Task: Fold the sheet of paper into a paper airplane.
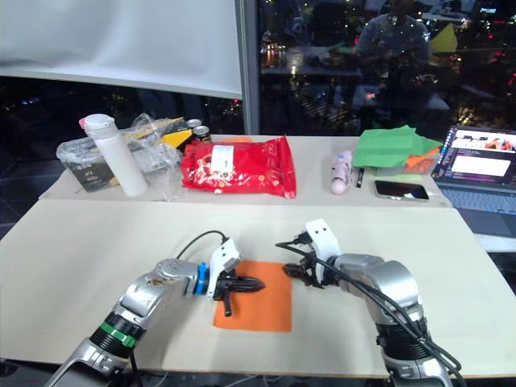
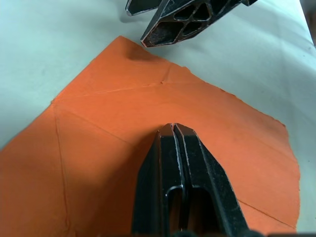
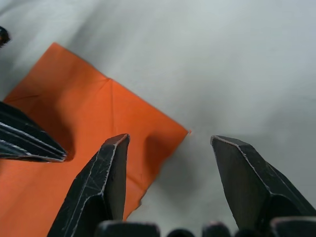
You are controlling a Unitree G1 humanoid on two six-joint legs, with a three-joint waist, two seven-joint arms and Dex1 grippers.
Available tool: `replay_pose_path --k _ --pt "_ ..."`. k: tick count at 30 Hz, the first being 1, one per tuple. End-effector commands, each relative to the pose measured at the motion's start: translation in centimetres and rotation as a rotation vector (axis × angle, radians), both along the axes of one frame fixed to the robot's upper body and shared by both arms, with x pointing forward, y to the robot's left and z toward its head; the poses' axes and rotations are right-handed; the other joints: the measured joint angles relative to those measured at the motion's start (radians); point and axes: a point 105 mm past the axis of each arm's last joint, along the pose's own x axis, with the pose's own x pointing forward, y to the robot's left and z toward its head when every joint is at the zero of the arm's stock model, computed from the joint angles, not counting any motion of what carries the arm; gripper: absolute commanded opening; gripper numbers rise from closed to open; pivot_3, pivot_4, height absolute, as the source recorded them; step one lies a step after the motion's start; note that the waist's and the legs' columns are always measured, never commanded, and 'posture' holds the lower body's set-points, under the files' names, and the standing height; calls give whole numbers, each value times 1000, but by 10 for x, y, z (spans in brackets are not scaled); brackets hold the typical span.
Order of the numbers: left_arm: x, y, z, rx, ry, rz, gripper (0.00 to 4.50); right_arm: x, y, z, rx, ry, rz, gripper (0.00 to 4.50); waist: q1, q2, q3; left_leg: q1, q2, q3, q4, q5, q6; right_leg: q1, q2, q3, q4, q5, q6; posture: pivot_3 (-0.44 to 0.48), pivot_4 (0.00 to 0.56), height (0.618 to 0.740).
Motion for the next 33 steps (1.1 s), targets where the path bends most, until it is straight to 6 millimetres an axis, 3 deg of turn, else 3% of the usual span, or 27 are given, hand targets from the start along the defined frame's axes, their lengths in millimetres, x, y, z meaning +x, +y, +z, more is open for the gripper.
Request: replay_pose_path --k 1,17,22,33 --pt "1 2 -12 93 -23 7 0 -1 5 17 42 -39 36 2948 1 0 0 0 0 0 0 0 0 0 0 0 0 0 0 0 150 719" --pt "-2 3 -17 109 -13 21 0 9 16 4 30 -33 69 2948 -1 0 -2 2 0 0 0 0 0 1 0 0 0 0 0 0 150 719" --pt "-2 4 -16 104 -12 28 0 4 25 -2 70 18 107 2948 -1 0 -2 1 0 0 0 0 0 1 0 0 0 0 0 0 150 719" --pt "-1 4 -14 88 -3 41 0 0 32 5 178 49 105 2948 -4 0 -2 1 0 0 0 0 0 1 0 0 1 0 0 0 150 719"
